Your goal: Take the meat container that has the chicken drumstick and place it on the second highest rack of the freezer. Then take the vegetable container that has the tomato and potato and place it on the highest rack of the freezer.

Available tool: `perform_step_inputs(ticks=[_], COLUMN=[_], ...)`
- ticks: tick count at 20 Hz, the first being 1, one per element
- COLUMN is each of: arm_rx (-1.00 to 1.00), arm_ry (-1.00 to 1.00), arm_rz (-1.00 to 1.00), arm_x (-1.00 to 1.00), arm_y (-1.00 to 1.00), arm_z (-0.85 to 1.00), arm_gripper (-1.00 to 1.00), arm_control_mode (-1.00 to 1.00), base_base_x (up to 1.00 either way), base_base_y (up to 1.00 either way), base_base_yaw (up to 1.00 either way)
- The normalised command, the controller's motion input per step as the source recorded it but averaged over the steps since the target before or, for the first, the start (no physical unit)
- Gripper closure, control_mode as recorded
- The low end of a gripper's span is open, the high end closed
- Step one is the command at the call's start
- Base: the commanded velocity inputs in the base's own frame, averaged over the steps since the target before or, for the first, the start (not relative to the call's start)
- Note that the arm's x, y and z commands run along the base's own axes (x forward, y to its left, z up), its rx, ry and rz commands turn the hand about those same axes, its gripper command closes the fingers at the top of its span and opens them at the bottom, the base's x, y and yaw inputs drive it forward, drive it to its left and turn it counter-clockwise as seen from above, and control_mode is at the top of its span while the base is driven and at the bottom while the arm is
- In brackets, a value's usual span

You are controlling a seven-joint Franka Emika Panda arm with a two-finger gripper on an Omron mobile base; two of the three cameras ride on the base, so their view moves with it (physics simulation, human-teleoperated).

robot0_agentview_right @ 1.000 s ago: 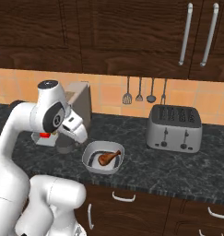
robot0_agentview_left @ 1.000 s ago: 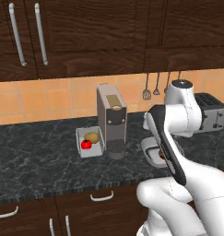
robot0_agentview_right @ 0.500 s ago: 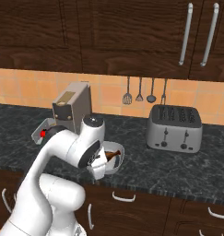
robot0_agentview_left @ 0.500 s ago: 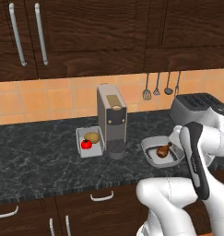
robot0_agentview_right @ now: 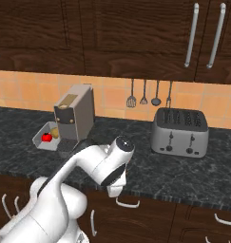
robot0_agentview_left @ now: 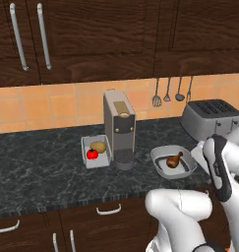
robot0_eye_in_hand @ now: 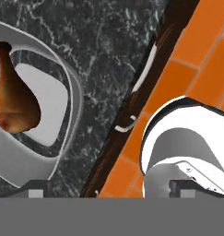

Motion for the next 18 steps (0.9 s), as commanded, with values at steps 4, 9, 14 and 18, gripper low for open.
perform_step_inputs(ticks=[4,9,14,18], arm_rx=[0.01,0.00,0.01,0.04], arm_ry=[0.11,0.18,0.11,0.00], arm_rz=[0.00,-0.01,-0.02,0.00], arm_x=[0.18,0.34,0.41,0.29], arm_y=[-0.26,-0.05,-0.01,0.00], arm_z=[-0.22,-0.23,-0.29,-0.34], arm_gripper=[-1.00,-1.00,-1.00,-1.00], arm_control_mode=[-1.00,-1.00,-1.00,-1.00], base_base_x=[0.00,0.00,0.00,0.00], base_base_y=[0.00,0.00,0.00,0.00], base_base_yaw=[0.00,0.00,0.00,0.00])
